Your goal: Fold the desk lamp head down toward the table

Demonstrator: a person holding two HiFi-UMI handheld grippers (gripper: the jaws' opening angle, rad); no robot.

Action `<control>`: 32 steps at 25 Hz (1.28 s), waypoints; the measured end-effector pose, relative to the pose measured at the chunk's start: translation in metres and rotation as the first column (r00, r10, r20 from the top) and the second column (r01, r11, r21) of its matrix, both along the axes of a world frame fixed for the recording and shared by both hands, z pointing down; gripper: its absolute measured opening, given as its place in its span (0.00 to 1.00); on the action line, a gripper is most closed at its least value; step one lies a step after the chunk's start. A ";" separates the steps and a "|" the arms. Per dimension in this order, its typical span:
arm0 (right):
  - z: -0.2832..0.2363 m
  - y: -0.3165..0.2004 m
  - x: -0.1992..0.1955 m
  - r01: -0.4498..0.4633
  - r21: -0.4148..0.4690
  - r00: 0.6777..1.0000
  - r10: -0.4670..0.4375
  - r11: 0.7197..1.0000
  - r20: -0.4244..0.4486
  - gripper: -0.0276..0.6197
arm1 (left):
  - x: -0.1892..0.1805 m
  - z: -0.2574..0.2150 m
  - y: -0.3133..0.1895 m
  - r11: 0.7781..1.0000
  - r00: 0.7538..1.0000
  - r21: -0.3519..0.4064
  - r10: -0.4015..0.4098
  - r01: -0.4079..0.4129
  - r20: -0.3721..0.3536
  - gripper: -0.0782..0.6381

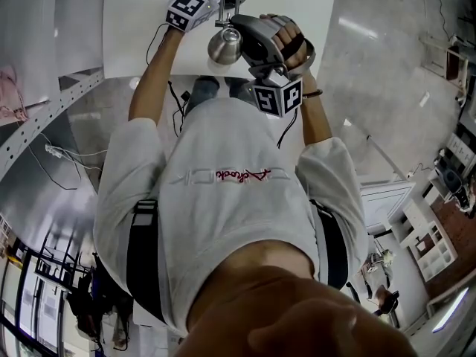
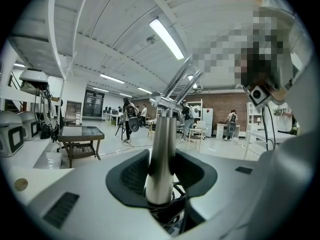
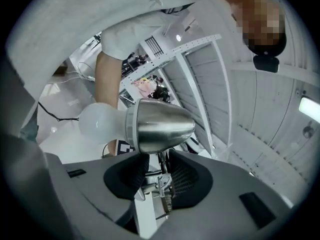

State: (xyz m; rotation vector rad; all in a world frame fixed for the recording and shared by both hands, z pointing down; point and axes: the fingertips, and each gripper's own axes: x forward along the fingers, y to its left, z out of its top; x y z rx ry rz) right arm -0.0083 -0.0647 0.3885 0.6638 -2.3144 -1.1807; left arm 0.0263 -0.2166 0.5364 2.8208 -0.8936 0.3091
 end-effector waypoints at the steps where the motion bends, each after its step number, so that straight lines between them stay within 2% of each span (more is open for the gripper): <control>1: 0.000 0.000 0.000 0.000 -0.006 1.000 0.000 1.000 0.002 0.26 | 0.000 0.001 0.000 1.000 1.000 -0.001 0.001 -0.001 0.001 0.35; 5: 0.001 -0.001 -0.002 -0.010 -0.003 1.000 0.010 1.000 0.025 0.25 | -0.002 0.003 0.000 1.000 1.000 -0.005 0.004 -0.004 0.003 0.35; 11: 0.000 0.001 -0.001 -0.015 0.114 1.000 0.014 0.993 0.010 0.25 | -0.001 0.000 0.000 1.000 1.000 -0.007 0.013 -0.013 0.003 0.35; 16: 0.015 0.009 -0.005 -0.004 0.149 1.000 0.007 0.989 -0.020 0.26 | -0.002 0.002 0.001 1.000 1.000 -0.015 0.016 -0.016 -0.002 0.35; 22: 0.035 0.017 -0.005 -0.006 0.250 1.000 0.009 0.968 -0.012 0.25 | -0.001 0.002 -0.001 1.000 1.000 -0.021 0.014 -0.015 -0.015 0.35; 32: 0.057 0.022 -0.003 0.005 0.277 0.999 0.004 0.961 -0.034 0.25 | 0.001 0.000 -0.002 1.000 1.000 -0.016 0.013 -0.013 -0.020 0.35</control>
